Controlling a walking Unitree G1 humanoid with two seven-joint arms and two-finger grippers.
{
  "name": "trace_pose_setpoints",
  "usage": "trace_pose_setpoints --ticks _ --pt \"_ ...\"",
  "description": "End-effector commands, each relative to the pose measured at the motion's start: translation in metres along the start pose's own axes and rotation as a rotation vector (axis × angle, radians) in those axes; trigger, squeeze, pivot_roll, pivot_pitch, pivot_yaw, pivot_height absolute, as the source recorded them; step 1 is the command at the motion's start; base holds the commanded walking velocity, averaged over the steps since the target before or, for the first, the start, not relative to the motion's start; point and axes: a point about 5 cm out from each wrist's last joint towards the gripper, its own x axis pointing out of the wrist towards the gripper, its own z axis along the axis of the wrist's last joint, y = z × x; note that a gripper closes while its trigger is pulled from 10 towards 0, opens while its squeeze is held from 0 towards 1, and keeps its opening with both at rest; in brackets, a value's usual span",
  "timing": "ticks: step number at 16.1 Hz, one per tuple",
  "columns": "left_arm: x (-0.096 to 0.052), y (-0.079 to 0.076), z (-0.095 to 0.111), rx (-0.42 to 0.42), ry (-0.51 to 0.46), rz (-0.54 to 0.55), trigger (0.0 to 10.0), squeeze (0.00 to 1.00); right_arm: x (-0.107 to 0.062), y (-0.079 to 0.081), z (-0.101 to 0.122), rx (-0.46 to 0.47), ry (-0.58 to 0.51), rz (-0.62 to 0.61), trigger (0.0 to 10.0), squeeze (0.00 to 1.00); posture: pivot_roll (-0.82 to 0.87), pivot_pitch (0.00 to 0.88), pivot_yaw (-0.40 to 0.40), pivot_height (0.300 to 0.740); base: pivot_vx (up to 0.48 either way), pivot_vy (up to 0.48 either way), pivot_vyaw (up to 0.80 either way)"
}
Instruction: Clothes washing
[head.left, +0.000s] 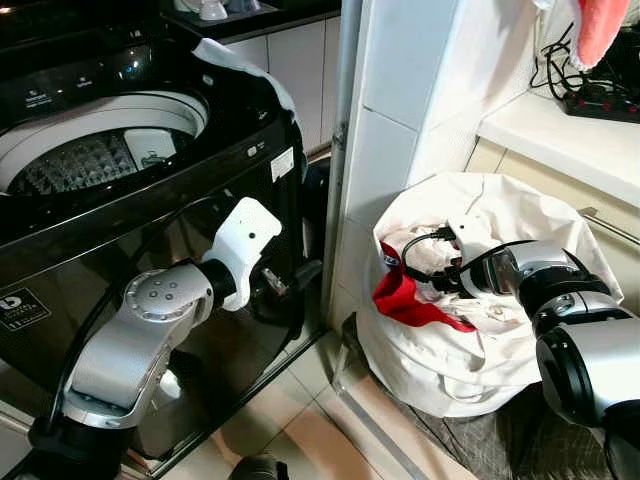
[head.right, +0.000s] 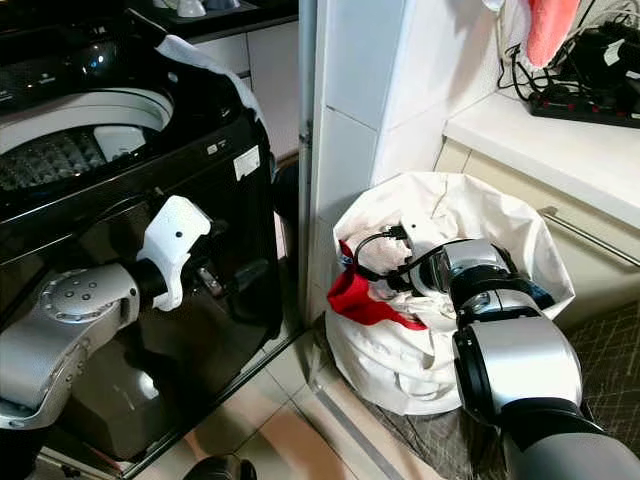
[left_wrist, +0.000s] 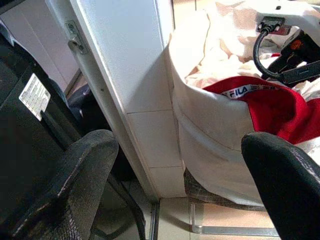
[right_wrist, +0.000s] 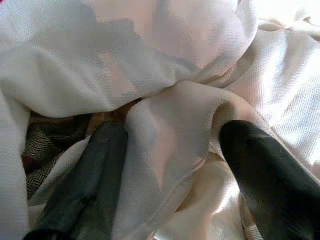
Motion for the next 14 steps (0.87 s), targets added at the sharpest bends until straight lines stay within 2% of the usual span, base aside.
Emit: trace_pose_setpoints --ticks 1,4,6,7,8,10,12,14 --pt "0.0 -0.002 0.004 0.017 -0.01 -0.021 10.0 0.0 0.001 -0.007 -0.012 0.033 0.034 -0.012 0.0 0.0 0.15 0.0 -0.02 0.74 0.0 0.0 0.0" --pt "0.001 -0.003 0.005 0.018 -0.012 -0.025 10.0 0.0 0.0 -0.009 -0.01 0.07 0.005 -0.019 0.0 0.0 0.14 0.0 -0.019 0.74 0.0 0.0 0.0" --pt "0.001 -0.005 0.006 0.01 -0.022 -0.047 10.0 0.0 -0.002 -0.01 -0.007 0.141 -0.038 -0.001 0.0 0.0 0.14 0.0 -0.017 0.74 0.0 0.0 0.0" --pt "0.0 -0.008 0.009 -0.015 -0.053 -0.072 10.0 0.0 -0.002 -0.011 -0.006 0.16 -0.053 0.009 0.0 0.0 0.14 0.0 -0.017 0.74 0.0 0.0 0.0" --pt "-0.003 -0.014 0.017 -0.08 -0.129 -0.142 10.0 0.0 -0.004 -0.011 -0.002 0.184 -0.095 0.027 0.0 0.0 0.14 0.0 -0.015 0.74 0.0 0.0 0.0" --pt "-0.008 -0.026 0.023 -0.106 -0.177 -0.247 10.0 0.0 -0.008 -0.013 0.006 0.242 -0.156 0.054 0.0 0.0 0.13 0.0 -0.015 0.74 0.0 0.0 0.0" --pt "-0.006 -0.025 0.017 -0.087 -0.148 -0.223 10.0 0.0 -0.016 -0.017 0.016 0.278 -0.204 0.08 0.0 0.0 0.12 0.0 -0.016 0.74 0.0 0.0 0.0" --pt "-0.002 -0.021 0.017 -0.092 -0.158 -0.182 10.0 0.0 -0.03 -0.019 0.035 0.406 -0.337 0.18 0.0 0.0 0.11 0.0 -0.012 0.74 0.0 0.0 0.0"
